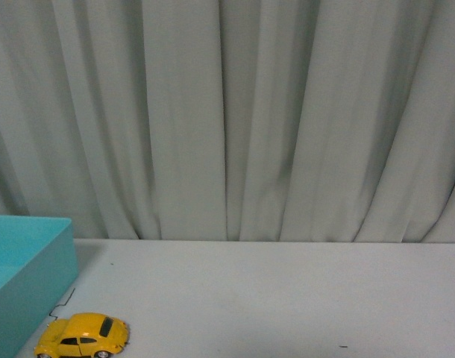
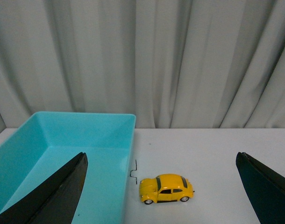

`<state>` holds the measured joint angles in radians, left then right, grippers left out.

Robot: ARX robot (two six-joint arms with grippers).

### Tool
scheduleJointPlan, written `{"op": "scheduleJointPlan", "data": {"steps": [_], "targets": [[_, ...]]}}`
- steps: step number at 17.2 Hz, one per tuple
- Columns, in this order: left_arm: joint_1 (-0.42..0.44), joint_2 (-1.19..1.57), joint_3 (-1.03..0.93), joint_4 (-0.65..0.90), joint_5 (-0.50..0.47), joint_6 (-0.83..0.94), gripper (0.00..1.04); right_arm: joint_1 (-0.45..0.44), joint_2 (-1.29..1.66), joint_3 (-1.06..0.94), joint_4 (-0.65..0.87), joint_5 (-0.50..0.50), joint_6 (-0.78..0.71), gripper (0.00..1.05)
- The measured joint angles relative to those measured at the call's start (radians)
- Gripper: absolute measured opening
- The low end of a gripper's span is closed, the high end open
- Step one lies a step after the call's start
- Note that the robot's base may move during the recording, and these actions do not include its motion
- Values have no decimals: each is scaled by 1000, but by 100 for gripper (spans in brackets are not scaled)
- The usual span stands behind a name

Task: Wind up and store yellow beetle toy

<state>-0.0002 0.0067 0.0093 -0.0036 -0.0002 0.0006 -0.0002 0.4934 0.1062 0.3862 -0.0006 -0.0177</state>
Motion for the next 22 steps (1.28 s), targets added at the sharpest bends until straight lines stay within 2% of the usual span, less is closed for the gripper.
{"op": "scheduleJointPlan", "data": {"steps": [8,9,17,18,20,22], "targets": [[0,0,0,0,0,0,98,0,-179,-67,-113,0,1,2],[0,0,0,0,0,0,98,0,-195,-91,-81,0,2,2],[0,0,0,0,0,0,98,0,-315,-96,-206,0,3,2],[0,0,0,0,0,0,98,0,-330,-96,-229,0,3,2],[0,0,0,0,-2,0,98,0,-473,-95,-393,0,3,2],[0,0,0,0,0,0,98,0,-490,-95,-399,1,3,2]]}}
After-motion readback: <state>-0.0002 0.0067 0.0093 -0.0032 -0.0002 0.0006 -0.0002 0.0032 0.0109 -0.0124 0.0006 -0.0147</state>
